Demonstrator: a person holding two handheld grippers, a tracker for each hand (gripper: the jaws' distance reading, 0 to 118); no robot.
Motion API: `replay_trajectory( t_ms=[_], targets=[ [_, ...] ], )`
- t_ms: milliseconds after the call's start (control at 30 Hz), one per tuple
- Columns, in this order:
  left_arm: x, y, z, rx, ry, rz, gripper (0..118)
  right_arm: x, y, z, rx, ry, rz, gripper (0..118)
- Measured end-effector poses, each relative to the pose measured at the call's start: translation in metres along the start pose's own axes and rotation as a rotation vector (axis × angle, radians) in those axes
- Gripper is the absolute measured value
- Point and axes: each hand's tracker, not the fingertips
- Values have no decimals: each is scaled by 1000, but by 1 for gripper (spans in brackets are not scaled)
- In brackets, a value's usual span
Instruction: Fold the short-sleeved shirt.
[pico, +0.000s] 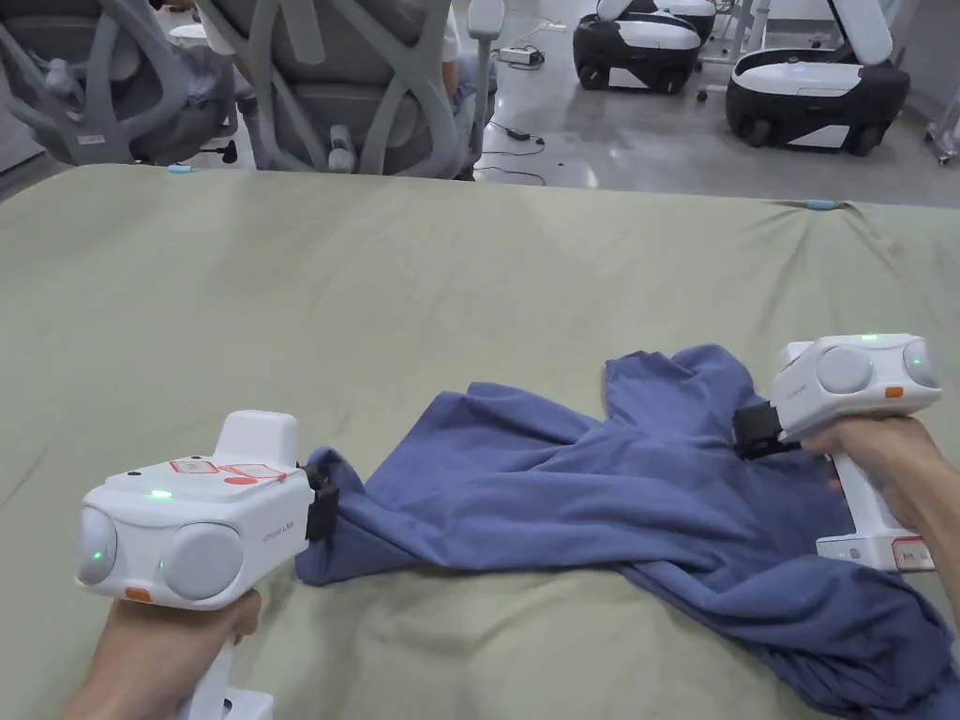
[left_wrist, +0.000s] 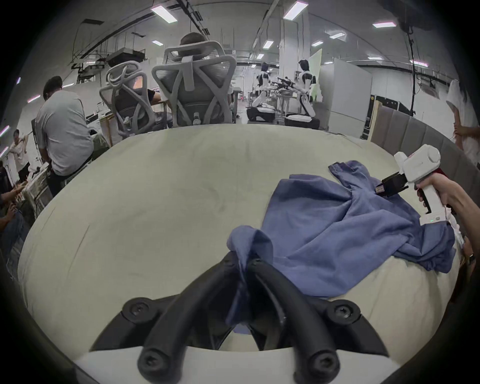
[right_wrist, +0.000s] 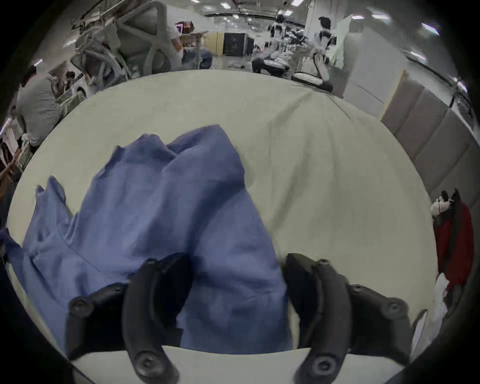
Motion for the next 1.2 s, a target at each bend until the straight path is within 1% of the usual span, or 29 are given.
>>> replay_trajectory(
  t_ms=[33,67,100,200,233,267,333,400,500,567,667,733,800,867,900,967,1000,1067,1133,1200],
  targets=[
    [0,0,0,-1,0,-1,2,-1,-1,4,9,31,-8,18],
    [1,0,-1,-1,3,-6,2,-5,-2,9,14,25,1,3],
    [2,1,-2,0,2,-11,2,-6,-1,13,21,14,26,3],
    [2,10,-2,7,0,-1,2,-11,-3,33,65,-10,28,3],
    [2,16,-2,17,-3,4,2,-12,-3,44,97,-7,22,3],
    [3,27,-2,33,-4,-2,2,-12,-1,58,142,28,9,3],
    [8,51,4,101,-10,-56,2,-14,7,94,239,38,11,3],
    [15,86,9,147,-18,-95,2,-11,27,126,336,15,39,3],
    [19,145,19,218,-64,-29,2,-8,55,181,468,0,30,3],
    [24,181,22,251,-55,-45,2,-6,73,218,548,-10,19,3],
    [31,236,29,305,-29,-85,2,2,108,264,645,-68,15,3],
    [29,273,38,332,-73,-56,2,7,128,297,703,-98,22,3],
    [26,311,49,364,-56,-30,2,16,153,327,756,-129,13,3],
    [23,346,59,387,-35,-39,2,25,173,358,811,-157,-9,3],
    [19,366,66,393,-34,-29,2,29,182,376,843,-177,-23,3],
    [11,397,79,423,-40,0,2,36,201,402,890,-212,-25,3],
    [7,411,85,442,-19,6,2,41,211,414,903,-221,-37,3],
    [2,433,93,481,13,-2,2,48,228,430,941,-216,-67,3],
    [-1,449,98,497,37,-24,2,54,244,442,958,-214,-78,3],
    [-6,462,103,519,47,-14,2,55,256,453,978,-241,-85,3]
  ],
)
